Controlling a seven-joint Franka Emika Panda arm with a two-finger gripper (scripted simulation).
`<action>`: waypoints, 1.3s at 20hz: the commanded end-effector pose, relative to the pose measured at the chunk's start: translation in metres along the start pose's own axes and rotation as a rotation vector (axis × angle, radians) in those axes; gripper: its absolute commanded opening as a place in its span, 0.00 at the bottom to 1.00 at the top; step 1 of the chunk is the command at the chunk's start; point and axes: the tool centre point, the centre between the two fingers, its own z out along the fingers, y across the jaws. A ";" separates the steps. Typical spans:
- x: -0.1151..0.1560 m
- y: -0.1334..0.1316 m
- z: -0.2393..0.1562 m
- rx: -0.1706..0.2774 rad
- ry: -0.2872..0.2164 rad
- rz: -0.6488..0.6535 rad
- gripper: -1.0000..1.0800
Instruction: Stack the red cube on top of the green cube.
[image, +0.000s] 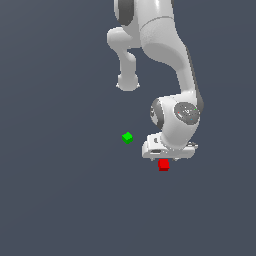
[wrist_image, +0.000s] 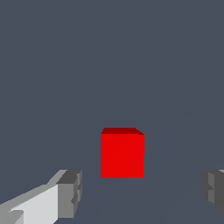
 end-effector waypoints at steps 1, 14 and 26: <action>0.003 -0.007 0.004 0.000 0.001 0.003 0.96; 0.005 -0.011 0.017 0.000 0.000 0.002 0.96; 0.006 -0.011 0.057 0.000 0.000 0.003 0.96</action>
